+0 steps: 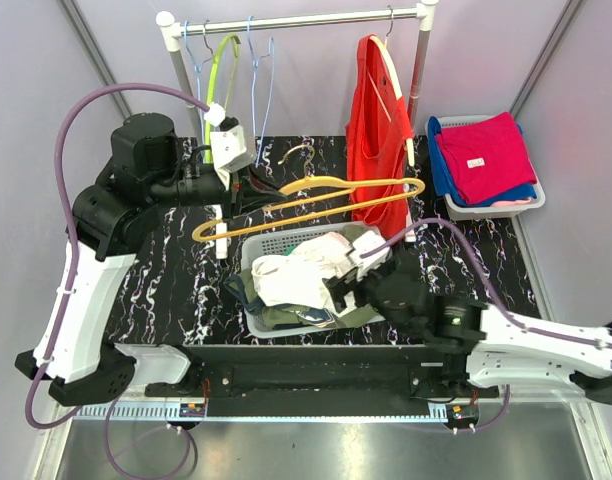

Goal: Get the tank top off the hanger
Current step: Remove the tank top from the hanger, then place the hanger at the clothesline.

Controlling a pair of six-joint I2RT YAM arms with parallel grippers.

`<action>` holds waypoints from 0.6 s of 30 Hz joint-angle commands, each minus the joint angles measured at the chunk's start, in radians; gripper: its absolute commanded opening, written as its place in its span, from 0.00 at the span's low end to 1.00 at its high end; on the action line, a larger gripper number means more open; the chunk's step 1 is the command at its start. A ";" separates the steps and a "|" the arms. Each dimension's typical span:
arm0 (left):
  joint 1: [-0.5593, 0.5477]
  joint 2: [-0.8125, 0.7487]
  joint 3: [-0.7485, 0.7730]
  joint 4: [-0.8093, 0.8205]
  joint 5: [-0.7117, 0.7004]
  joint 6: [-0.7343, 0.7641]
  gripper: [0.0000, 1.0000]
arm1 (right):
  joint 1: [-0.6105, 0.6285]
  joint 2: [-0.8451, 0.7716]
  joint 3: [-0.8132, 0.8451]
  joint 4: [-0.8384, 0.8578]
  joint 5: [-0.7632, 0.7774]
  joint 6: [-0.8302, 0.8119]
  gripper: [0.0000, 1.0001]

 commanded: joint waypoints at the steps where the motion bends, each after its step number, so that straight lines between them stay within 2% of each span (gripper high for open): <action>1: 0.005 -0.056 -0.025 -0.008 -0.027 0.086 0.01 | -0.003 -0.162 0.225 -0.168 -0.229 0.040 1.00; 3: 0.005 -0.078 -0.064 -0.031 -0.037 0.122 0.01 | -0.003 -0.193 0.355 -0.277 -0.356 0.018 1.00; 6: 0.003 -0.102 -0.124 -0.077 -0.014 0.189 0.01 | -0.003 -0.216 0.501 -0.395 -0.450 -0.022 1.00; 10: 0.005 -0.127 -0.170 -0.165 0.048 0.309 0.01 | -0.003 -0.167 0.610 -0.517 -0.441 -0.123 1.00; 14: 0.003 -0.127 -0.148 -0.275 0.113 0.442 0.01 | -0.003 -0.067 0.676 -0.609 -0.441 -0.213 1.00; 18: 0.000 -0.110 -0.108 -0.320 0.158 0.475 0.00 | -0.003 0.045 0.745 -0.687 -0.501 -0.281 1.00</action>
